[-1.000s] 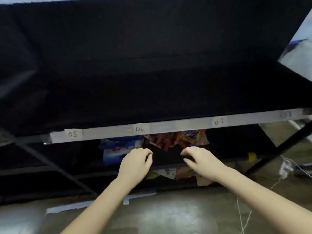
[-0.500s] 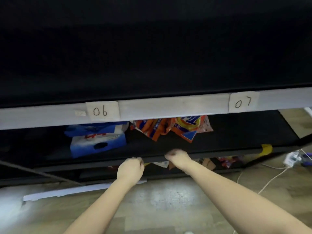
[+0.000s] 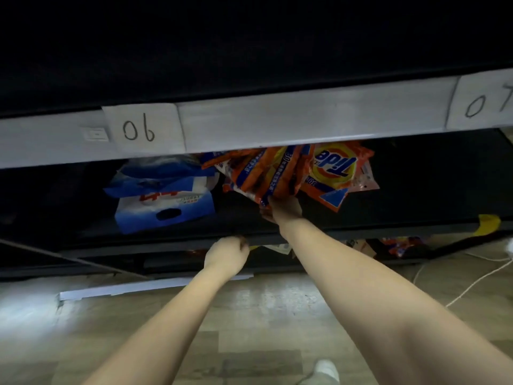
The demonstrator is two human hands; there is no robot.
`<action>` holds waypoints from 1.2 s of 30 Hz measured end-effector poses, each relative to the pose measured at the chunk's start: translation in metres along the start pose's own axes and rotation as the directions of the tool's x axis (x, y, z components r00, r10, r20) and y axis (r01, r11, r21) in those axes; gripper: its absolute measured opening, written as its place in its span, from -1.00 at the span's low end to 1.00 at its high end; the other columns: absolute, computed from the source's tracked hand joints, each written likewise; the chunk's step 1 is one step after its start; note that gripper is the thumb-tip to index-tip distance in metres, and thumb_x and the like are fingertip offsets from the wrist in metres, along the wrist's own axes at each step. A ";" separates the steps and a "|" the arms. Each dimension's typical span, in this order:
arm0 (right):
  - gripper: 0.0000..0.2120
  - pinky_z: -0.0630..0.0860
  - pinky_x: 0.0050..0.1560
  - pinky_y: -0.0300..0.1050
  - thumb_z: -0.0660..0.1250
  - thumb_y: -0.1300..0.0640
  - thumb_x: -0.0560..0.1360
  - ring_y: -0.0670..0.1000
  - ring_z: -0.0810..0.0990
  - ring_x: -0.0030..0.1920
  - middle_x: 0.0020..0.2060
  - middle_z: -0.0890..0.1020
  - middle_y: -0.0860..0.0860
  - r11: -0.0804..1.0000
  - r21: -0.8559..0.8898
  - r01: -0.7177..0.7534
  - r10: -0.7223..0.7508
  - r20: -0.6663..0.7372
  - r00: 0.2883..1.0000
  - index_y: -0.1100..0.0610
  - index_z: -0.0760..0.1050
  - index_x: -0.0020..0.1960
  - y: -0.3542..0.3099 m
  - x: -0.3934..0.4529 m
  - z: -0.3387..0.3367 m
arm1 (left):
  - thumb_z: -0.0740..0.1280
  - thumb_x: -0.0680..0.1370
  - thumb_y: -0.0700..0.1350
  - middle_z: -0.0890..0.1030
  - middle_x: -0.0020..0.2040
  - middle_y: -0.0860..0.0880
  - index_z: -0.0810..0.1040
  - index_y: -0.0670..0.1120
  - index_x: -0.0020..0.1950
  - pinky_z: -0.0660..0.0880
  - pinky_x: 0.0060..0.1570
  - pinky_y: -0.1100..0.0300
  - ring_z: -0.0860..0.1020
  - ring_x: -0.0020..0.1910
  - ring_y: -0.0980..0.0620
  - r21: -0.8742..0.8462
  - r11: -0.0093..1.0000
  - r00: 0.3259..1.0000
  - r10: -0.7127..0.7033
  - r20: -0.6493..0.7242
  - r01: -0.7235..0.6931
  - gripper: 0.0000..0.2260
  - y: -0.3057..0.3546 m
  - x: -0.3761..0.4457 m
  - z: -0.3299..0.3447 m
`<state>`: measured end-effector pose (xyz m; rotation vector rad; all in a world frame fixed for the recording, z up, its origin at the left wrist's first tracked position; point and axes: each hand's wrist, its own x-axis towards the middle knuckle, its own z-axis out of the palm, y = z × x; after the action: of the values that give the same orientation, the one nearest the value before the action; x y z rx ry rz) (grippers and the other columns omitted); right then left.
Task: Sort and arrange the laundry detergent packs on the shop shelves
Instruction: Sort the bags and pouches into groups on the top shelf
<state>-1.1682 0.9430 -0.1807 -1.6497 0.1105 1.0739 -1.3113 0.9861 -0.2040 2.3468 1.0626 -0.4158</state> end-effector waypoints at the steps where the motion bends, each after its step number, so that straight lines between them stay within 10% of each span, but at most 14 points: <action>1: -0.75 0.58 -0.18 -0.16 0.18 0.14 0.61 0.10 0.63 0.03 0.08 0.60 0.16 1.000 -0.001 -0.002 0.002 0.005 1.000 0.18 0.39 0.25 0.000 -0.004 -0.004 | 0.11 0.62 -0.06 0.61 0.04 -0.08 0.57 -0.06 0.14 0.39 -0.19 0.18 0.54 -0.07 -0.03 -0.057 0.998 0.999 -0.032 0.013 0.032 -0.73 -0.002 -0.001 0.003; 5: -0.72 0.58 -0.22 -0.18 0.17 0.17 0.61 0.14 0.63 0.05 0.11 0.59 0.20 0.998 0.034 -0.060 0.058 0.045 0.997 0.21 0.37 0.29 0.001 -0.018 -0.019 | 0.16 0.61 -0.03 0.62 0.07 -0.14 0.59 -0.09 0.06 0.49 0.06 0.08 0.56 0.04 -0.07 -0.424 0.881 0.977 -0.195 0.081 0.211 -0.75 -0.001 0.007 0.011; 9: -0.66 0.56 -0.14 -0.17 0.18 0.19 0.61 0.15 0.60 0.12 0.20 0.54 0.20 0.995 0.099 -0.021 0.009 0.118 0.993 0.21 0.33 0.37 0.022 -0.035 -0.035 | 0.15 0.63 0.07 0.55 0.17 -0.12 0.45 -0.14 0.26 0.49 0.08 0.07 0.53 0.16 -0.09 -0.884 0.266 0.908 -0.279 0.312 0.385 -0.65 0.019 0.015 0.009; 13: -0.71 0.57 -0.02 -0.19 0.21 0.19 0.60 0.10 0.58 0.14 0.20 0.56 0.16 0.991 0.129 -0.014 -0.013 0.204 0.979 0.18 0.40 0.31 0.043 -0.054 -0.050 | 0.19 0.59 0.14 0.55 0.16 -0.21 0.40 -0.12 0.31 0.44 0.22 -0.07 0.52 0.17 -0.19 -0.897 -0.350 0.931 -0.145 0.335 0.268 -0.57 0.030 0.023 0.010; 18: -0.69 0.58 0.02 -0.16 0.22 0.19 0.59 0.03 0.62 0.04 0.08 0.60 0.12 0.992 0.115 -0.044 0.012 0.263 0.965 0.23 0.41 0.31 0.066 -0.058 -0.064 | 0.29 0.56 0.08 0.49 0.31 -0.22 0.34 -0.15 0.42 0.33 0.35 -0.12 0.47 0.28 -0.20 -0.719 -0.672 0.921 -0.144 0.362 0.178 -0.49 0.040 0.039 0.019; 22: -0.68 0.57 0.04 -0.15 0.27 0.20 0.56 0.05 0.63 0.03 0.09 0.61 0.16 0.979 0.161 -0.123 0.069 0.303 0.951 0.27 0.44 0.28 0.064 -0.057 -0.066 | 0.30 0.56 0.05 0.41 0.40 -0.19 0.29 -0.14 0.46 0.35 0.29 -0.05 0.42 0.35 -0.16 -0.692 -0.691 0.882 -0.173 0.439 0.209 -0.47 0.038 0.045 0.020; 27: -0.69 0.57 0.08 -0.12 0.28 0.06 0.55 0.08 0.61 0.07 0.06 0.62 0.17 0.974 0.138 -0.180 0.119 0.364 0.924 0.23 0.49 0.19 0.058 -0.056 -0.073 | 0.15 0.64 -0.08 0.38 0.41 -0.12 0.24 -0.18 0.48 0.51 0.09 0.08 0.41 0.36 -0.11 -0.892 -0.395 0.865 -0.343 0.366 0.220 -0.57 0.011 0.031 0.016; 30: -0.70 0.58 0.00 -0.13 0.19 -0.02 0.58 0.05 0.61 0.02 0.04 0.61 0.16 0.939 0.263 -0.222 0.136 0.309 0.941 0.18 0.51 0.13 0.055 -0.055 -0.079 | 0.21 0.59 -0.02 0.46 0.35 -0.19 0.37 -0.19 0.40 0.39 0.29 -0.06 0.44 0.32 -0.16 -0.875 -0.329 0.897 -0.143 0.419 0.356 -0.58 -0.015 -0.001 0.015; 36: -0.29 0.47 0.22 0.17 0.20 -0.36 0.39 0.19 0.61 0.10 0.14 0.61 0.20 0.856 0.211 -0.472 0.340 0.459 0.821 0.17 0.48 0.26 0.055 -0.067 -0.093 | 0.35 0.44 -0.06 0.63 0.12 -0.22 0.45 -0.15 0.28 0.59 -0.02 -0.08 0.65 0.00 -0.17 -0.919 0.019 0.919 0.022 0.394 0.394 -0.57 -0.035 -0.057 -0.014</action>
<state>-1.1843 0.8164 -0.1770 -1.1017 0.3623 1.6228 -1.3735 0.9793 -0.1775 0.7430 0.9704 -0.0071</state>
